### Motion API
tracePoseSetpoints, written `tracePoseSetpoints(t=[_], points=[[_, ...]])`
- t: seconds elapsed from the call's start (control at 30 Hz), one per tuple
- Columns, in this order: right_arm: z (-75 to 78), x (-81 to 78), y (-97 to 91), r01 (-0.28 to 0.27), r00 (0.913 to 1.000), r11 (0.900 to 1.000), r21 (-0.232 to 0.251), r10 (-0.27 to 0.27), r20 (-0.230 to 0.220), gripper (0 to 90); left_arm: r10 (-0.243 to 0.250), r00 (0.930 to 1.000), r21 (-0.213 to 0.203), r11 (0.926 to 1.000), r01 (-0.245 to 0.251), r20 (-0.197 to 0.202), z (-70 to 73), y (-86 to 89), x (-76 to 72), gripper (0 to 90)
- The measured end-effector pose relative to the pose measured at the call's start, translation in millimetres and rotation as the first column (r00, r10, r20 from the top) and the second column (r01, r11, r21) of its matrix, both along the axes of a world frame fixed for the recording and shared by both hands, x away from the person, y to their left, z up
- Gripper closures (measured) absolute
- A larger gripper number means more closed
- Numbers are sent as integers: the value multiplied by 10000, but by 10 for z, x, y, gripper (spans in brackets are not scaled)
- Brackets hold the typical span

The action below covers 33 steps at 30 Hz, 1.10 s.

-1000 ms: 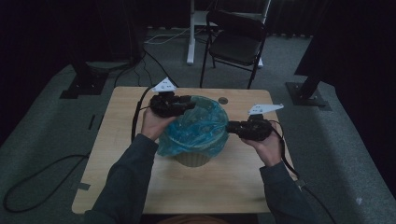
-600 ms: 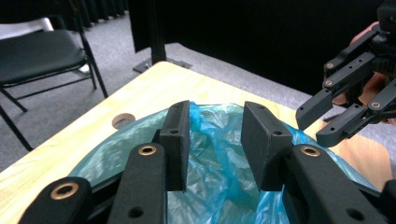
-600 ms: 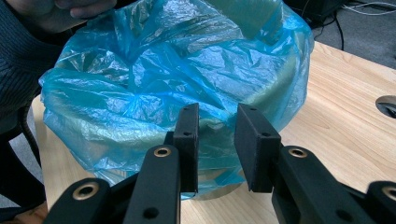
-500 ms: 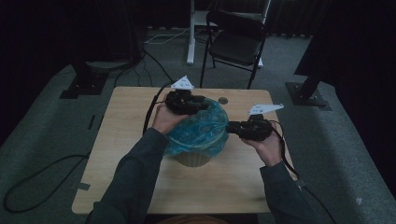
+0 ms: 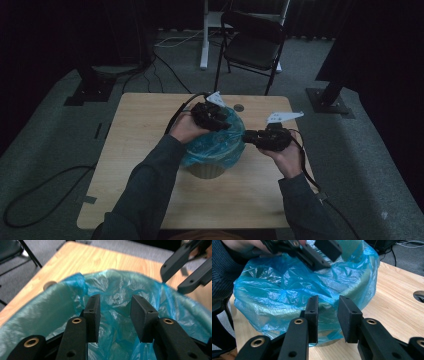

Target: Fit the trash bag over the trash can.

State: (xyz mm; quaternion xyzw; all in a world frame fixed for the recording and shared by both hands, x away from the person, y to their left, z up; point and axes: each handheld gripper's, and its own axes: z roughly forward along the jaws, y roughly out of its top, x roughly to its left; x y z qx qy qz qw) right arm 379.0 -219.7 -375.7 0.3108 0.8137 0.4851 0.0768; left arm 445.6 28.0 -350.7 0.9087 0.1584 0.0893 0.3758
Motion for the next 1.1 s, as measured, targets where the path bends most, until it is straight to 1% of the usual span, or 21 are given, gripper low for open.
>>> tracePoseSetpoints(t=[0.13, 0.17, 0.27, 0.33, 0.37, 0.43, 0.47, 0.5, 0.53, 0.6, 0.63, 0.73, 0.77, 0.8, 0.87, 0.9, 0.97, 1.0, 1.03, 1.07, 1.1], points=[[0, -2, 1, -2, 10000, 10000, -6, 2, 8, 703, 4, 9999, 319, 9995, 2, -166, -32, -31, 25, 602], [0, -2, 1, -2, 10000, 10000, -6, 2, 8, 703, 4, 9999, 319, 9995, 2, -166, -32, -31, 25, 602], [0, -2, 1, -10, 10000, 10000, -6, 10, 8, 702, 64, 9996, 761, 9971, -43, -282, -70, -66, 40, 601], [0, -3, 1, -15, 10000, 10000, -5, 15, 9, 702, 109, 9996, 946, 9955, -84, -262, -89, -83, 44, 601], [0, -3, 1, -15, 10000, 10000, -5, 15, 9, 702, 109, 9996, 946, 9955, -84, -262, -89, -83, 44, 601], [1, -5, 2, -36, 10000, 10000, -8, 36, 17, 701, 138, 9997, 1264, 9919, -111, -206, -110, -107, 42, 601], [1, -5, 2, -40, 10000, 10000, -7, 40, 20, 701, 138, 9997, 1264, 9919, -111, -206, -110, -107, 42, 601], [2, -6, 2, -44, 10000, 10000, -7, 44, 19, 700, 177, 9996, 1410, 9899, -145, -220, -121, -115, 44, 601], [2, -6, 2, -44, 10000, 10000, -7, 44, 19, 700, 177, 9996, 1410, 9899, -145, -220, -121, -115, 44, 601], [4, -8, 0, -57, 10000, 10000, -16, 57, 31, 700, 210, 9994, 1733, 9848, -158, -282, -147, -137, 51, 601], [5, -9, 0, -55, 10000, 10000, -16, 55, 35, 699, 210, 9994, 1733, 9848, -158, -282, -147, -137, 51, 601], [6, -11, 0, -58, 10000, 10000, -19, 58, 32, 699, 174, 9993, 2064, 9784, -102, -333, -175, -162, 53, 600], [6, -11, 0, -58, 10000, 10000, -19, 58, 32, 699, 174, 9993, 2064, 9784, -102, -333, -175, -162, 53, 600], [6, -11, 0, -65, 10000, 10000, -20, 65, 35, 699, 164, 9992, 2262, 9741, -79, -358, -192, -180, 49, 600], [8, -16, -4, -47, 10000, 10000, -10, 47, 26, 699, 220, 9989, 2463, 9691, -110, -421, -214, -197, 52, 600], [8, -16, -5, -48, 10000, 10000, -8, 48, 25, 699, 244, 9986, 2525, 9675, -116, -475, -219, -201, 57, 600], [8, -17, -4, -49, 10000, 10000, -11, 49, 28, 699, 244, 9986, 2525, 9675, -116, -475, -219, -201, 57, 600], [7, -17, -2, -69, 10000, 10000, -28, 69, 38, 699, 246, 9983, 2632, 9647, -100, -522, -232, -211, 62, 600], [7, -17, -2, -69, 10000, 10000, -28, 69, 38, 699, 244, 9981, 2660, 9639, -84, -568, -238, -217, 60, 600], [6, -17, -1, -84, 10000, 10000, -36, 84, 38, 698, 207, 9977, 2861, 9582, -12, -649, -253, -228, 64, 598], [5, -18, 0, -86, 10000, 10000, -39, 86, 28, 697, 193, 9973, 2962, 9551, 25, -706, -266, -233, 67, 595]])
